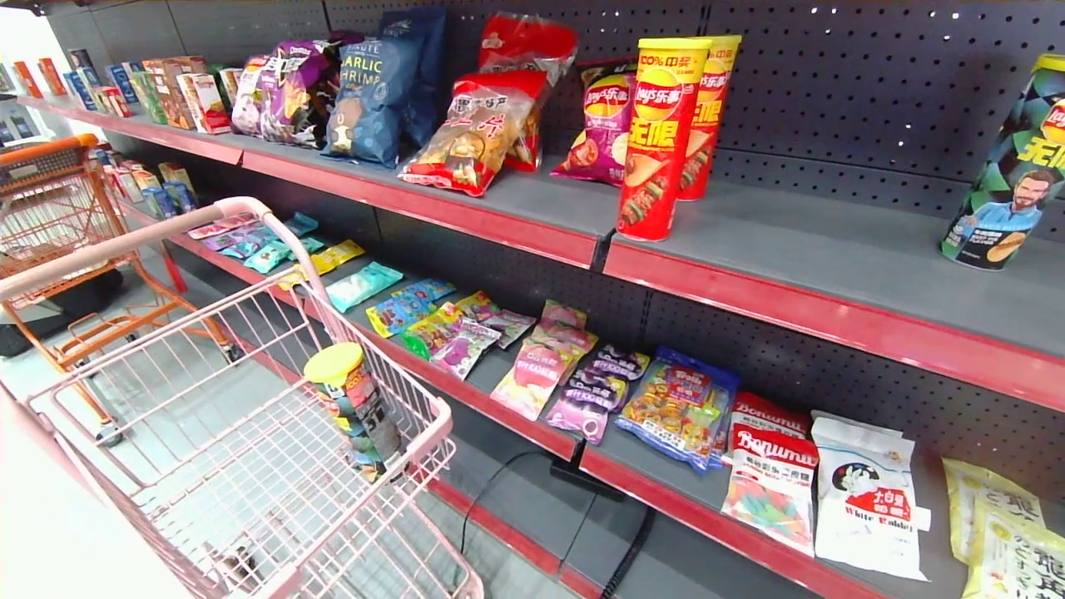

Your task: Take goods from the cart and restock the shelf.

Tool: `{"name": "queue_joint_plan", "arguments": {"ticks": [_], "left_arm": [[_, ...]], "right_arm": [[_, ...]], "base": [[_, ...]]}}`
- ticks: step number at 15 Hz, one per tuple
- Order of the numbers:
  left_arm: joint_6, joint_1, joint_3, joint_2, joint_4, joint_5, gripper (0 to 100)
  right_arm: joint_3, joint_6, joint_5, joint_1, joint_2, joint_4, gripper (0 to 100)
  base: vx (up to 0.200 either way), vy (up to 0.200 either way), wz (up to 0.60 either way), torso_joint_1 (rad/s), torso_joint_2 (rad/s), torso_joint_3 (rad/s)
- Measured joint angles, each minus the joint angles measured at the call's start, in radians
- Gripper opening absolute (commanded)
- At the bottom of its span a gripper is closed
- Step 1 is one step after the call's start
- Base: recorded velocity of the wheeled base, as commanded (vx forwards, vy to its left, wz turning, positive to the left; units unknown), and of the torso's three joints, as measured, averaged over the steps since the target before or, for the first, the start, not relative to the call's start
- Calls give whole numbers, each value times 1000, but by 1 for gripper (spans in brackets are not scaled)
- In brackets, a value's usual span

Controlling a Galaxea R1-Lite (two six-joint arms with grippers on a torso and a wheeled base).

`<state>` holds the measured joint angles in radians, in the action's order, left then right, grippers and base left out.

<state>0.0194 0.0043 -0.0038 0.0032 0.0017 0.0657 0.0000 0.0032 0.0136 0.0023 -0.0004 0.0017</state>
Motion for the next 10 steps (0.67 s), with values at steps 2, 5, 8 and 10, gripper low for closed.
{"name": "queue_joint_plan", "arguments": {"ticks": [2, 5, 8, 10], "left_arm": [[-32, -5, -50, 16, -26, 8, 100], [-136, -14, -248, 191, -58, -48, 100], [-184, 1, -414, 526, -80, -105, 100], [-192, 19, -476, 756, -145, -69, 100]], "right_arm": [[0, 0, 0, 0, 0, 0, 100], [0, 0, 0, 0, 0, 0, 100], [0, 0, 0, 1, 0, 0, 100], [0, 0, 0, 0, 0, 0, 100]], "base": [[0, 0, 0, -6, 25, 18], [0, 0, 0, 0, 0, 0], [0, 0, 0, 0, 0, 0], [0, 0, 0, 0, 0, 0]]}}
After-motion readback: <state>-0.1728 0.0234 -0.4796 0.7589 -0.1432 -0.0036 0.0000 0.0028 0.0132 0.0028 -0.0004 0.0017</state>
